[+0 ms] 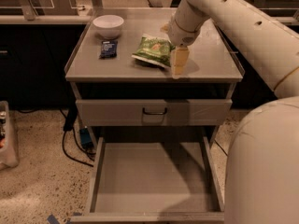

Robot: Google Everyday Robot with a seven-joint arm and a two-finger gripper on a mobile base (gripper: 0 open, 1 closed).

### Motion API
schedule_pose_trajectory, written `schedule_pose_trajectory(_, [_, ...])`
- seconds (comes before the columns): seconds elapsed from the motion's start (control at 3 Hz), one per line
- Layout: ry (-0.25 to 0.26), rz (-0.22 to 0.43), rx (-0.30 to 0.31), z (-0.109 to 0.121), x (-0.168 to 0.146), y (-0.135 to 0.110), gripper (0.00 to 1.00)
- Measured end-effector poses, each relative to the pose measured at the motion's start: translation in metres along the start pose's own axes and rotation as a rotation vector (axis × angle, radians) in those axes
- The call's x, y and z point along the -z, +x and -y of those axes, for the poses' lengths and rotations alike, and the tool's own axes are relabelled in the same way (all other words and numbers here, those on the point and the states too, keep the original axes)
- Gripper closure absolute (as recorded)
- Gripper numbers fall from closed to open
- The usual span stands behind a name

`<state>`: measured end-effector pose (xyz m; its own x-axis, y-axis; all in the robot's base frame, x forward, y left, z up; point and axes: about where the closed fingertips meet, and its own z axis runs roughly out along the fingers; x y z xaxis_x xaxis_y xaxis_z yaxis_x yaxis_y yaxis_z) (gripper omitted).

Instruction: Place green jalapeno chip bag into middle drawer

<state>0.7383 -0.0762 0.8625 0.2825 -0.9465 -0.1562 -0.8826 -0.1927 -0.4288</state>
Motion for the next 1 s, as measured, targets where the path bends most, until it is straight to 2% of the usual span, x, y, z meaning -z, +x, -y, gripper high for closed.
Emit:
schedule_pose_trajectory(0.33, [0.028, 0.013, 0.045, 0.015, -0.017, -0.008, 0.00])
schedule_pose_trajectory(0.67, [0.071, 0.007, 0.130, 0.049, -0.039, -0.011, 0.00])
schedule_pose_trajectory(1.0, [0.069, 0.004, 0.128, 0.048, -0.040, -0.009, 0.02])
